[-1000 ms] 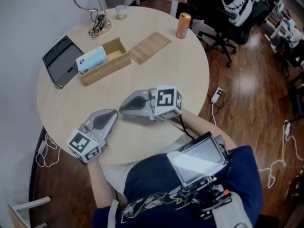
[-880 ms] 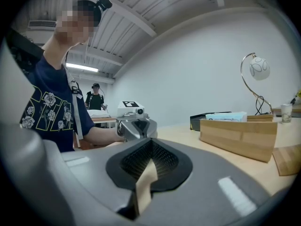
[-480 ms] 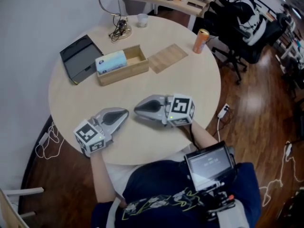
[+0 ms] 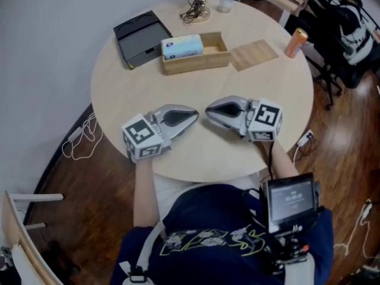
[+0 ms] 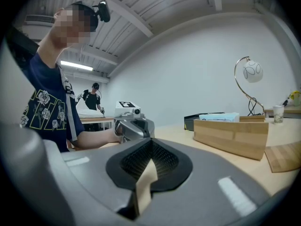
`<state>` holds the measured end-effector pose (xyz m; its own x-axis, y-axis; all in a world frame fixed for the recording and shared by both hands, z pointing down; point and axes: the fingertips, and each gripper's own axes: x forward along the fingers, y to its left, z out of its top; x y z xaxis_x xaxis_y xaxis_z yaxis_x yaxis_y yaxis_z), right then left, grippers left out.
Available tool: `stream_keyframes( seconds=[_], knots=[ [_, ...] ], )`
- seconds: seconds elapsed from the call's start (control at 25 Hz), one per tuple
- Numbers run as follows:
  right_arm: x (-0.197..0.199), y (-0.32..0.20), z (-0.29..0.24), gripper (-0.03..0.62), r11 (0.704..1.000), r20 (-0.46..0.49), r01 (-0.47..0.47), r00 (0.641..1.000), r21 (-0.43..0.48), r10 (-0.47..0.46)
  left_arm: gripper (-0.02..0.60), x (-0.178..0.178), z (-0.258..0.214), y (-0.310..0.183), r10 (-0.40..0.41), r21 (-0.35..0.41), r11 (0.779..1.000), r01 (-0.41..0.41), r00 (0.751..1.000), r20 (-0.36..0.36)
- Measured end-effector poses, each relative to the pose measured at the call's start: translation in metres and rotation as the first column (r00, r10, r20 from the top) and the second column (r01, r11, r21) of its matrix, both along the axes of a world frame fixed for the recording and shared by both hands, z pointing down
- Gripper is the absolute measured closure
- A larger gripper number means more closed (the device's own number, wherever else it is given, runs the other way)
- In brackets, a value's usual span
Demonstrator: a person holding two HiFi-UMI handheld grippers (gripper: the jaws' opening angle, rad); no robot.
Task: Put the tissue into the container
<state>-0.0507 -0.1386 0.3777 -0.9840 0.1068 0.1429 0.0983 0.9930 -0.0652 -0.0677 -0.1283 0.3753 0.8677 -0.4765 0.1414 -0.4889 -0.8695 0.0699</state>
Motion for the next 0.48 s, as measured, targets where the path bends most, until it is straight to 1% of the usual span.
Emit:
stream_keyframes(
  seconds=[0.2, 0.48],
  knots=[
    [-0.0013, -0.0023, -0.002, 0.593, 1.0, -0.006, 0.008, 1.0, 0.004, -0.008, 0.577, -0.0015, -0.0022, 0.0029, -0.011, -0.001, 1.0, 0.011, 1.0, -0.004],
    [-0.0014, -0.0012, -0.0025, 0.593, 1.0, -0.006, 0.002, 1.0, 0.0, -0.002, 0.577, -0.0014, -0.0024, 0.0046, 0.005, 0.0, 1.0, -0.005, 1.0, 0.01]
  ],
)
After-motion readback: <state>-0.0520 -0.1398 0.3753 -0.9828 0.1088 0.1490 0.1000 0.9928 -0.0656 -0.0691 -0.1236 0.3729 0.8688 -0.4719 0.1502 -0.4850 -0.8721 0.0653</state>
